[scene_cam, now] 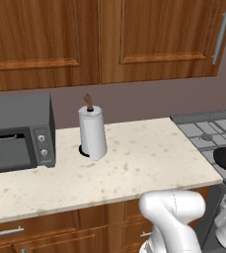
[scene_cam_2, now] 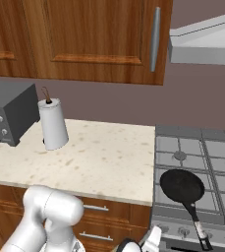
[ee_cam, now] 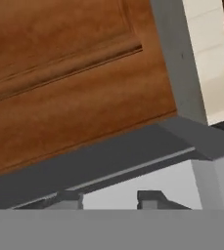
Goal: Pick the pan from the cabinet and place it on the stove. Then turn on the stove burner for the pan.
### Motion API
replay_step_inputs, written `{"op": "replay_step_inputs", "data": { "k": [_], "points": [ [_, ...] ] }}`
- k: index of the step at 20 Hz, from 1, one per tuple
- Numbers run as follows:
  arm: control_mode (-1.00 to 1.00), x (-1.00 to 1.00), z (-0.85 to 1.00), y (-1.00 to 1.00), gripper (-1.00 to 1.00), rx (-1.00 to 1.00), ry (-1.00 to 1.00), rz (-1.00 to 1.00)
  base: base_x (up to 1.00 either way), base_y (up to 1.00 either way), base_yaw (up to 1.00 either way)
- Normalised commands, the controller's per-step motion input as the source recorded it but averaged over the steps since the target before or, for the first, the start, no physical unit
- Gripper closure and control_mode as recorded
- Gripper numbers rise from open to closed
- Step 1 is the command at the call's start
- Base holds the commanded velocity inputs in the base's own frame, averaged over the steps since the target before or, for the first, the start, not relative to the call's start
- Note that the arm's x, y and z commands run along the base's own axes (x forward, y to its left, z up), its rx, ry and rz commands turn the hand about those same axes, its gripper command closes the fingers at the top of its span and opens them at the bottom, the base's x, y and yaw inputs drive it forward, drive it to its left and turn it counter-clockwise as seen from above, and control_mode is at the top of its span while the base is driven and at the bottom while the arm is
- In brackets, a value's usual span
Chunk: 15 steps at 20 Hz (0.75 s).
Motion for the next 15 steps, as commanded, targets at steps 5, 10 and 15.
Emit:
{"op": "replay_step_inputs", "data": {
  "k": [5,10,15],
  "points": [
    [-1.0,-0.25,0.16,0.38,-1.0,-0.11,0.0,0.0,0.0,0.0,0.0],
    [-1.0,-0.45,0.18,0.51,-1.0,-0.09,0.0,0.01,0.0,0.0,0.0],
    [-1.0,-0.47,0.09,0.55,-1.0,-0.09,0.0,0.01,0.0,0.0,0.0]
  ]
}}
